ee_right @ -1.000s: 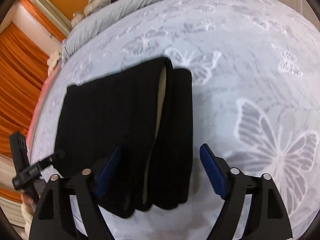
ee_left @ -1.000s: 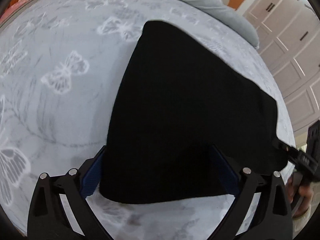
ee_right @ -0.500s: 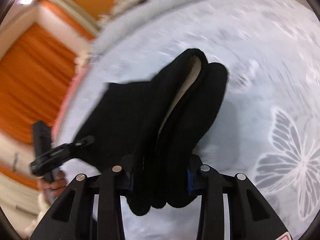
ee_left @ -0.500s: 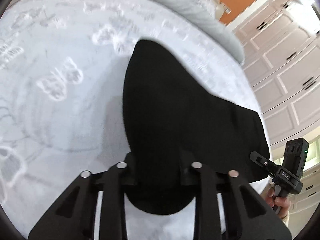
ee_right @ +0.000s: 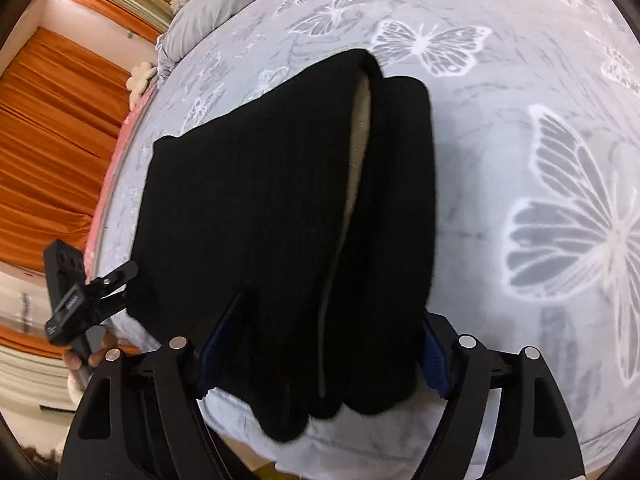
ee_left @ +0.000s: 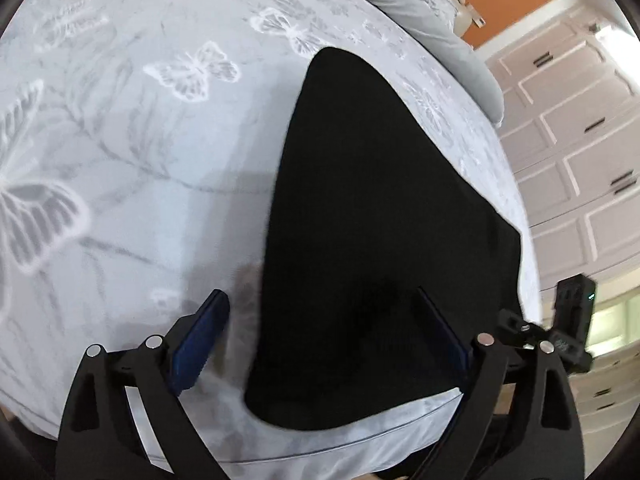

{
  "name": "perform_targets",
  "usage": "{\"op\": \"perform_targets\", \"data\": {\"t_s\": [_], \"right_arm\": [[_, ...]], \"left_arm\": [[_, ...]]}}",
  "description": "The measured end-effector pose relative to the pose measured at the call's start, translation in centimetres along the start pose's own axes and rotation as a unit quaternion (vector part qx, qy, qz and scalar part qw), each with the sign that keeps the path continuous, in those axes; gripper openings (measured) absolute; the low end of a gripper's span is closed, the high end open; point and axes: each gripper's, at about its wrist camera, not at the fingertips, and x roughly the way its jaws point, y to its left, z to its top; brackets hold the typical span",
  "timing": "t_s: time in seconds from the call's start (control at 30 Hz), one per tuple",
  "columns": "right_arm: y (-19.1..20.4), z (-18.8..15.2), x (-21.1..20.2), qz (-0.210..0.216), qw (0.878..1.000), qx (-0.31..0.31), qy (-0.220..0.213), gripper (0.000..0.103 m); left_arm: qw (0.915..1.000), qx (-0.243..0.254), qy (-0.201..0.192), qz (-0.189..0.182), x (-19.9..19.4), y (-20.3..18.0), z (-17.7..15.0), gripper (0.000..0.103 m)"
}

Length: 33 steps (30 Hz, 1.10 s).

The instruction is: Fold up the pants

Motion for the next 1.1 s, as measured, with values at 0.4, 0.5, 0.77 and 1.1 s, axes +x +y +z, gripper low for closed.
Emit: {"op": "perform_targets", "data": {"t_s": [0.4,0.5,0.77,1.1], "right_arm": [[2.6,0.6,-3.6,0.019,0.996,-0.046,-0.077,0.036],[3.1,1.1,-5.1,0.032,0.993,-0.046,-0.102,0.036],[4.6,2.7,-7.3,0.053,0.986,-0.053,-0.148,0.036],[6.2,5.6,-8.5,0.077,0.973,-0.056,-0.210,0.036]], "left_arm": [[0.9946,0.085,-0.059,0.008,-1.5,-6.0,-0.1,0.024],[0.9857,0.134,-0.095,0.037,-3.1,-8.2,-0.5,0.022],[0.9697,0.174,-0.153,0.079,-5.0,-12.3,1.1,0.022],[0.9507,0.201,-0.207,0.114,-6.4,-15.9,4.5,0.022]]}}
